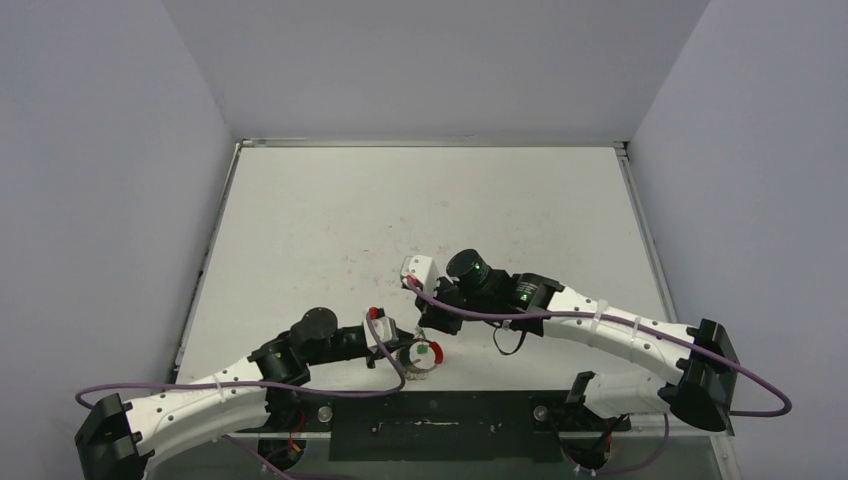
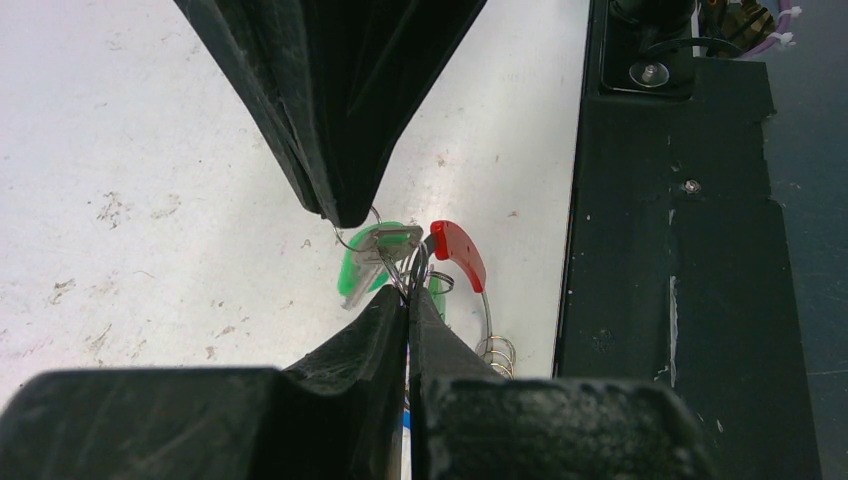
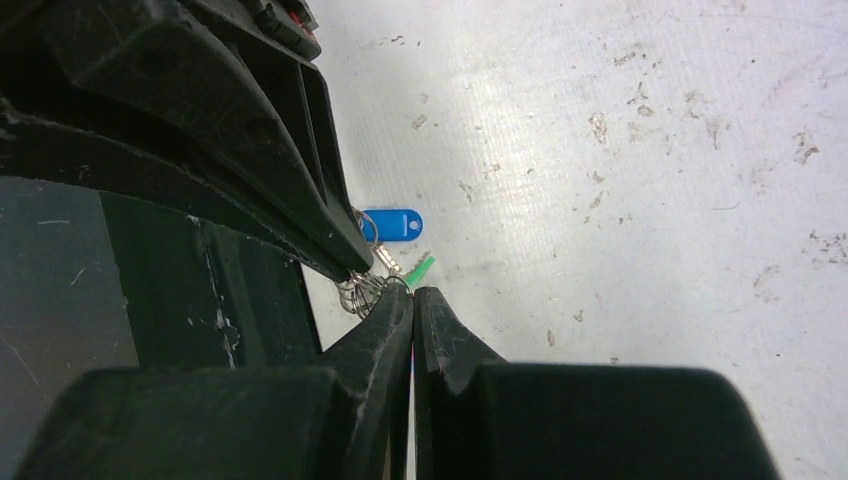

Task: Put the keys on the keyring

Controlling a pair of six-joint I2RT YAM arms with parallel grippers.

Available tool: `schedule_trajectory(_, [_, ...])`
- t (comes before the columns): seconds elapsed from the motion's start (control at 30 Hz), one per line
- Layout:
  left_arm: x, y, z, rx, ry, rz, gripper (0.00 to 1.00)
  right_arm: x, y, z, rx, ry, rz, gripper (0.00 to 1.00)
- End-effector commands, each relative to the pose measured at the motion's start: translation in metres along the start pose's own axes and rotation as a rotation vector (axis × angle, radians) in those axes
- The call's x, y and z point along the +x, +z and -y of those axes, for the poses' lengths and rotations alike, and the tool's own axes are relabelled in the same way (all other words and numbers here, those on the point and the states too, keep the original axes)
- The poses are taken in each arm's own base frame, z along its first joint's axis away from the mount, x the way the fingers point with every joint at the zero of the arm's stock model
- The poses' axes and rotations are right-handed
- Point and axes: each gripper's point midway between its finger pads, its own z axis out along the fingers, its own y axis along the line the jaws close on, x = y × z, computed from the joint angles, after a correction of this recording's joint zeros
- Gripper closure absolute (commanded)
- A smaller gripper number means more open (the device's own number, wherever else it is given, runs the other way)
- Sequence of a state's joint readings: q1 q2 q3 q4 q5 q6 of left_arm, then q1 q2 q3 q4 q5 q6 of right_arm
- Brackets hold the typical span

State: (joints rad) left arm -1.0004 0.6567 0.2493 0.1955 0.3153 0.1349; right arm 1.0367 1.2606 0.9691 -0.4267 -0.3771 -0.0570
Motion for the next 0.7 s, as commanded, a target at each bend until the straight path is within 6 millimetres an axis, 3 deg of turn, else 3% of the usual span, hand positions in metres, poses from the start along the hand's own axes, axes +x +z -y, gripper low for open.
schedule_trajectory(0.0, [-0.039, 0.001, -0.001, 0.005, 0.022, 0.108, 1.00, -0.020, -0.013, 0.004, 0.045, -0.048, 0.089, 1.00])
schedule_trajectory(0.3, [-0.040, 0.001, -0.001, 0.001, 0.012, 0.113, 1.00, -0.025, -0.026, -0.004, 0.064, -0.090, 0.138, 1.00])
schedule_trajectory(0.67, [-0.042, 0.001, -0.001, 0.000, 0.001, 0.125, 1.00, -0.022, -0.038, -0.007, 0.214, -0.175, 0.198, 1.00])
